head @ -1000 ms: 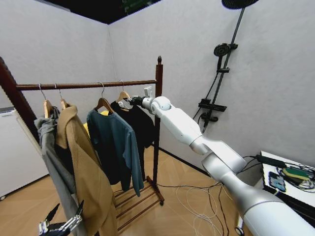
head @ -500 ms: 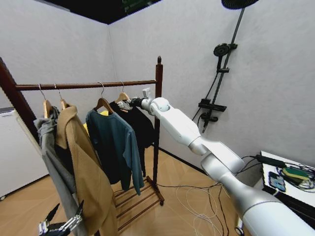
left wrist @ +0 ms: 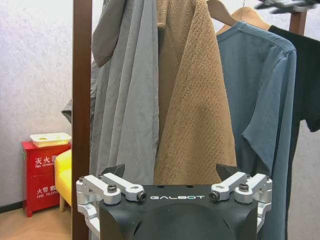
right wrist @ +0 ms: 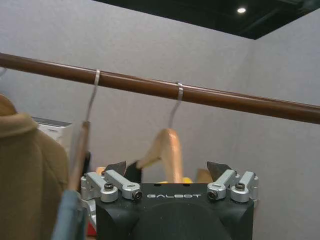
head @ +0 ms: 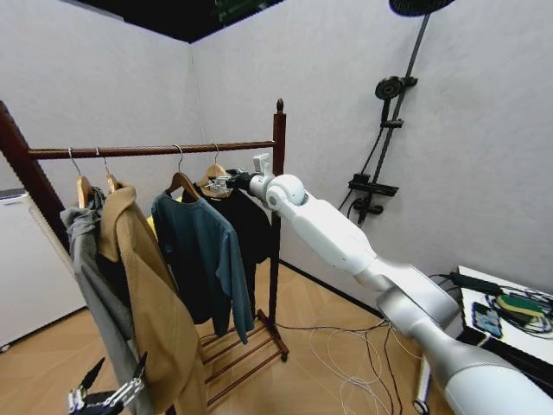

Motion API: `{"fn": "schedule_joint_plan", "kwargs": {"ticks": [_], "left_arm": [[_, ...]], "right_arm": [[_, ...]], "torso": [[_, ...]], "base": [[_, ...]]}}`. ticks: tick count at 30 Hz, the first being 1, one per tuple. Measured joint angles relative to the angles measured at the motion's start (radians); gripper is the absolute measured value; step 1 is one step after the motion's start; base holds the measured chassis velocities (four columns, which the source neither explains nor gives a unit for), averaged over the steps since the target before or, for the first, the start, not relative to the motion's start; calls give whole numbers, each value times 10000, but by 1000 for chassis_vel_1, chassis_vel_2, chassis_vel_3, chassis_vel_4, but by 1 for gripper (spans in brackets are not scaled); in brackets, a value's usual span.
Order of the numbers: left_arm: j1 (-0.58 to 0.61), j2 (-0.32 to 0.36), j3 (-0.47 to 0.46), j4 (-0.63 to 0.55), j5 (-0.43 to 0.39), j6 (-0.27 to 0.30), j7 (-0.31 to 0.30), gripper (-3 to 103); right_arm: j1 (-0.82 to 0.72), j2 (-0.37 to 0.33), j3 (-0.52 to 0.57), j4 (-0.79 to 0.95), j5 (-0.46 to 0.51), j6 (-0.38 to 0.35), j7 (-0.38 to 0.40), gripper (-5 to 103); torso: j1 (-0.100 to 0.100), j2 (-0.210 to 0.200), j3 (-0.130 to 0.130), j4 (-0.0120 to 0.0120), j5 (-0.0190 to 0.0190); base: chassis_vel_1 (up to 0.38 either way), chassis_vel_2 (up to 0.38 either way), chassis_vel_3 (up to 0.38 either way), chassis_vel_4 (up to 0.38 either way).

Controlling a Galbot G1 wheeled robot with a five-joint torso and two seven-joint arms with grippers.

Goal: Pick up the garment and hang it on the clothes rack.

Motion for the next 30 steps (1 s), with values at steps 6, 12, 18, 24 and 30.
{"fn": "schedule_joint_plan", "kwargs": {"ticks": [6,12,18,24,30], "left_arm": [[0,0,0,0,0,0,2,100],[0,1,0,0,0,0,0,100],[0,0,0,0,0,0,0,100],[0,1,0,0,0,-1,1,100],[0,1,0,0,0,-1,2,100]], "right_arm": [[-1190,-1750,531,2259,76,-447,1394,100],[-3565,-3350,2390,4649,-45,-772,1759,100],[-6645,-4925,4789,6840,-279,-623,2034,100],[-9506,-4993,7171,7969,-939,-432,2079,100],[-12084,-4184,8893,8686,-1685,-409,2006,100]], "torso": [[-1,0,-1,-12,4],[0,0,0,-5,6],[-2,1,-1,-9,6],[-3,1,-2,-4,-3],[-3,1,-1,-6,3]], "base": [[0,0,0,0],[0,0,0,0],[0,0,0,0],[-33,-43,-42,-30],[-81,-88,-87,-61]]}}
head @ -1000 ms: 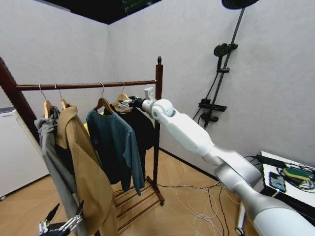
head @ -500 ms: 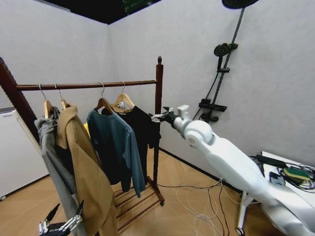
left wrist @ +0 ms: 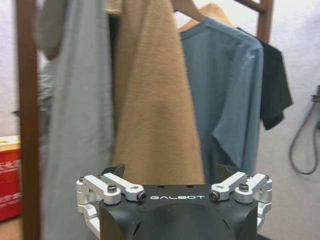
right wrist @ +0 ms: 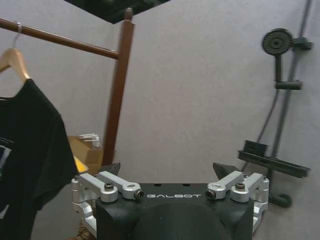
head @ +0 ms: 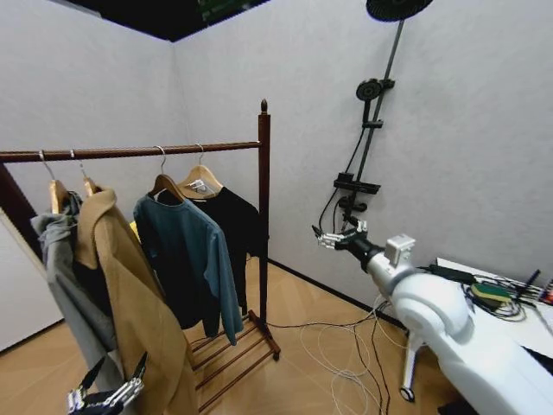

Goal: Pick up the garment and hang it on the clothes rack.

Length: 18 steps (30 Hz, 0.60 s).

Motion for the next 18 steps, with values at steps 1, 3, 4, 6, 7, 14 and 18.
{"fn": "schedule_joint_plan", "kwargs": {"ticks": [1,3,4,6,7,14,18], "left_arm": [[0,-1,0,1,0,0,0,100],[0,0,0,0,0,1,0,100],[0,0,0,0,0,1,0,100],[0,0,0,0,0,0,-1,100],[0,0,0,0,0,1,-1,100],[0,0,0,0,0,0,-1,100],[0,0,0,0,0,0,0,100]], "right_arm": [[-253,127,203,110,-96,1,-11,100],[-612,306,478,271,-249,5,-66,100],[-997,504,726,472,-477,43,-141,100],[-1312,659,900,634,-651,78,-218,100],[-1569,785,1022,770,-811,101,-280,100],[-2323,1266,1194,969,-1605,364,-561,100],[-2508,1402,1282,1075,-1732,430,-621,100]], "torso": [[1,-1,1,0,-3],[2,-1,2,0,-1],[3,-1,1,0,-1],[3,-1,2,2,-4],[3,-1,1,1,-4],[3,-2,2,-1,-1],[0,0,0,0,-5]], "base": [[-104,-108,-109,-87],[-104,-107,-120,-87],[-120,-103,-100,-88],[-90,-103,-118,-95],[-81,-132,-118,-91],[-71,-177,-179,-74],[-58,-198,-196,-63]]}}
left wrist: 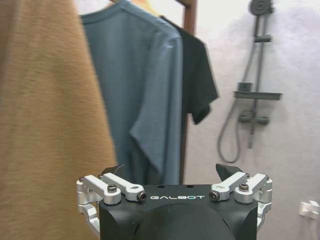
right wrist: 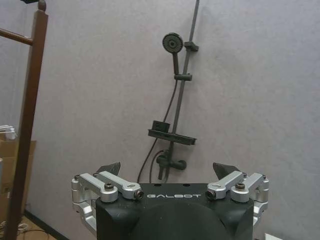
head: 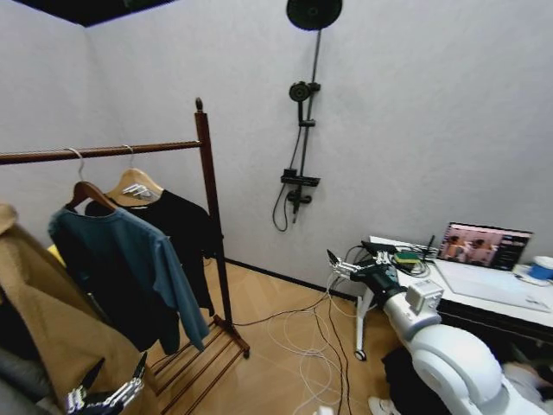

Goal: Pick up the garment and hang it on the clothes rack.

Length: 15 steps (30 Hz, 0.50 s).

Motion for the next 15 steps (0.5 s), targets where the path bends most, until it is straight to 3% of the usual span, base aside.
{"fn": "schedule_joint_plan", "kwargs": {"ticks": [15], "left_arm": [[0,0,0,0,0,0,2,100]], "right_arm": [[-507,319,-153,307,-389,-14,-64,100]], "torso": [[4,-1,1,-5,2]], "base": [[-38,-190,-204,-47]]}}
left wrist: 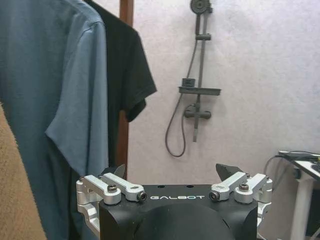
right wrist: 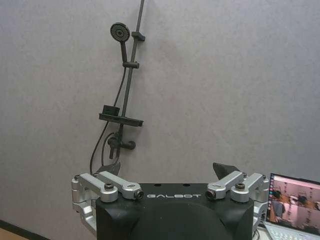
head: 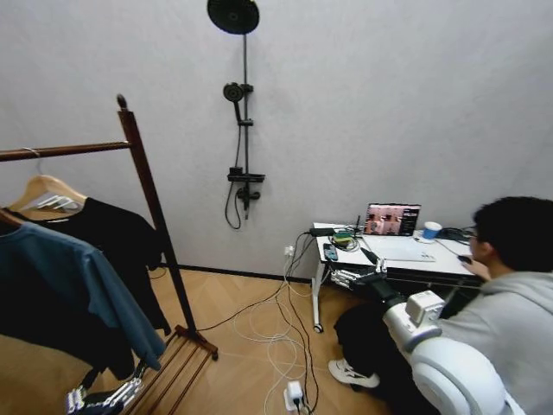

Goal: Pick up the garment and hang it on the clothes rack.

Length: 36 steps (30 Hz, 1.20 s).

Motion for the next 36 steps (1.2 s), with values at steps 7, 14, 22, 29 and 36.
{"fn": "schedule_joint_plan", "kwargs": {"ticks": [7,14,22,29,36], "left_arm": [[0,0,0,1,0,0,0,100],[0,-1,0,0,0,0,-1,100],[0,-1,0,0,0,1,-3,100],[0,0,0,0,0,0,-3,100],[0,-1,0,0,0,1,-4,100]], "right_arm": [[-261,169,-184,80,-256,-12,-42,100],[-266,232,-347,157,-359,-12,-74,100],[-124,213,-551,246,-359,-22,-70,100],[-58,171,-651,329,-337,-33,-56,100],[60,97,-739,227,-330,-24,-83,100]], "torso": [[0,0,1,7,0],[0,0,1,6,2],[-2,0,0,7,2],[-1,0,0,6,3],[-1,0,1,6,1]], "base": [[120,-158,-139,118],[164,-155,-164,162],[175,-168,-171,169],[200,-212,-193,182],[175,-246,-238,181]]}}
